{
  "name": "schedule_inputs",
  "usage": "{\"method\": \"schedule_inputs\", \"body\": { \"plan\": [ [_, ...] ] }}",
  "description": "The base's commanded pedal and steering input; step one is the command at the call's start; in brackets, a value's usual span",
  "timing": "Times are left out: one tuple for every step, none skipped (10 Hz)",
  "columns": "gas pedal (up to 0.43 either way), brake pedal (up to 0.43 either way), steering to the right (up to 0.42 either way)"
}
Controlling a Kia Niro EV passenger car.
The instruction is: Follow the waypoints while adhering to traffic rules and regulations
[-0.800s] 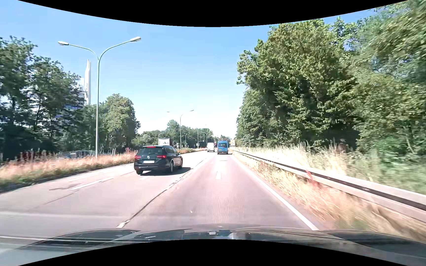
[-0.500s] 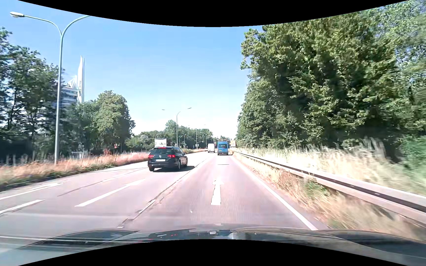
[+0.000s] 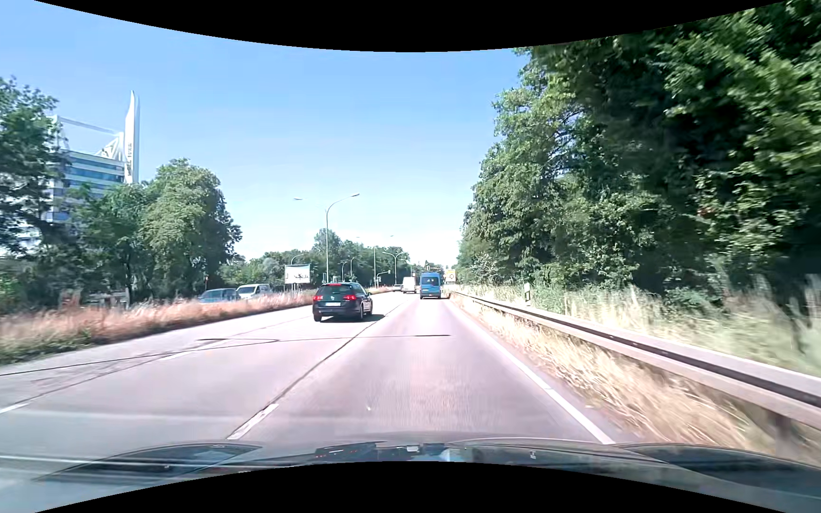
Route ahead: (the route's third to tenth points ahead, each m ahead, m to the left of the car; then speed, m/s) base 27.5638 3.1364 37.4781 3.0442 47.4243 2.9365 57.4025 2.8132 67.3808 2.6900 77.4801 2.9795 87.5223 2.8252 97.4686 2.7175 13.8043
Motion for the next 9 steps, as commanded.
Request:
{"method": "schedule_inputs", "body": {
  "plan": [
    [0.0,0.03,0.001],
    [0.0,0.037,0.001],
    [0.0,0.061,0.001],
    [0.0,0.085,0.001],
    [0.0,0.098,0.001],
    [0.0,0.11,0.001],
    [0.0,0.116,0.001],
    [0.0,0.122,0.001],
    [0.0,0.128,0.001]
  ]
}}
